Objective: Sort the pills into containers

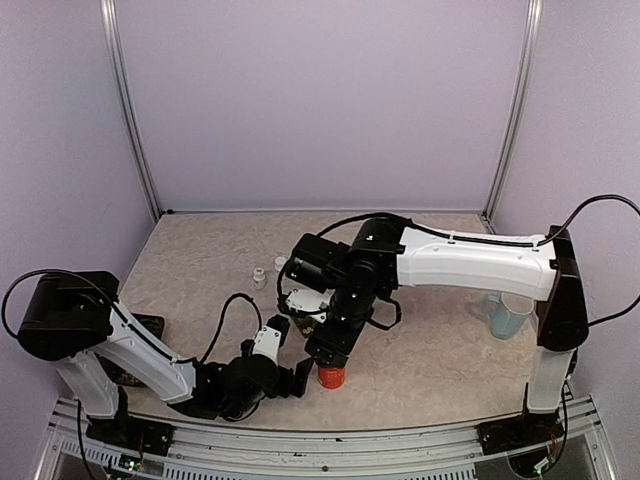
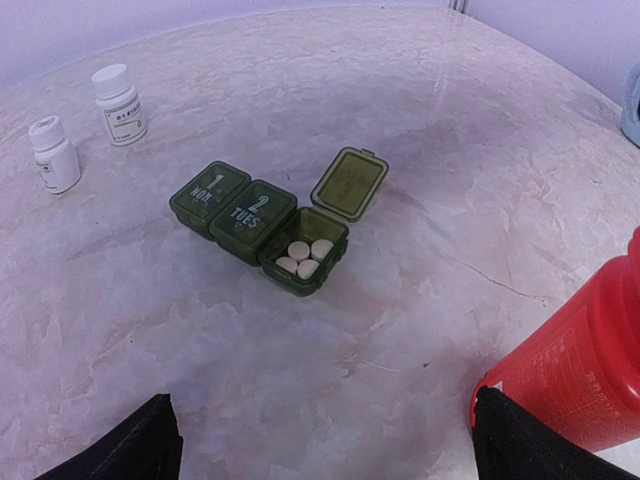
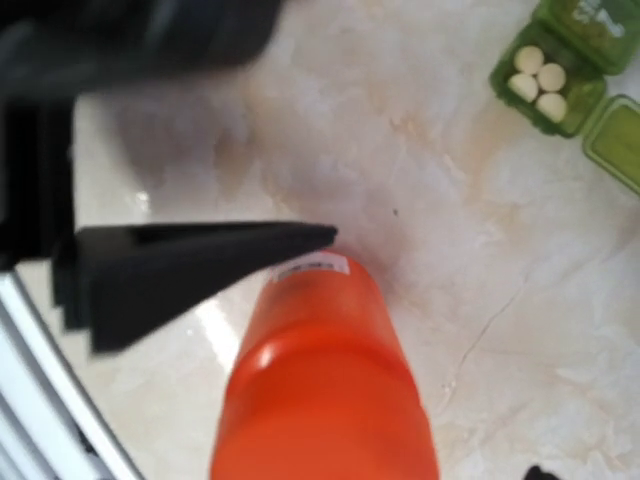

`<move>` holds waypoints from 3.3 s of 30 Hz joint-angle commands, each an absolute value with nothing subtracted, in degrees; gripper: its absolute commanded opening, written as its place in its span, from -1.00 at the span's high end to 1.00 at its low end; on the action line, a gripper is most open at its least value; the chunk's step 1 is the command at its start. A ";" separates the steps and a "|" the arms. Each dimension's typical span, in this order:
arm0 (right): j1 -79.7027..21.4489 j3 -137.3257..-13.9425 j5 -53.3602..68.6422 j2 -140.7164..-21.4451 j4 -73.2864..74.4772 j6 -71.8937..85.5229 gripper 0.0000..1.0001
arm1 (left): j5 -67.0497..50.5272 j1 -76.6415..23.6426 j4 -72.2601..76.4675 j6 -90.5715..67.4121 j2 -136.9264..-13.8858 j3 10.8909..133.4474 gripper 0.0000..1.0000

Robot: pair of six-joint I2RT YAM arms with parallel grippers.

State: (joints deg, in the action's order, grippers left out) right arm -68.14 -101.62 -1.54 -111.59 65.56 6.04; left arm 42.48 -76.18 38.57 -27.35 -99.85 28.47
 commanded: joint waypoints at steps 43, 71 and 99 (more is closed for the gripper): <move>-69.23 -39.36 3.25 -78.32 -9.50 -9.27 -0.61 | 39.85 -72.86 39.79 -32.77 -92.31 24.22 -0.97; -63.23 -42.59 12.12 -83.40 -8.08 -8.61 -0.35 | 38.89 -72.73 41.57 -33.40 -94.20 23.95 -0.97; -62.93 -48.13 11.86 -85.26 0.24 -8.29 0.02 | 38.58 -72.60 42.19 -33.49 -94.33 23.58 -0.97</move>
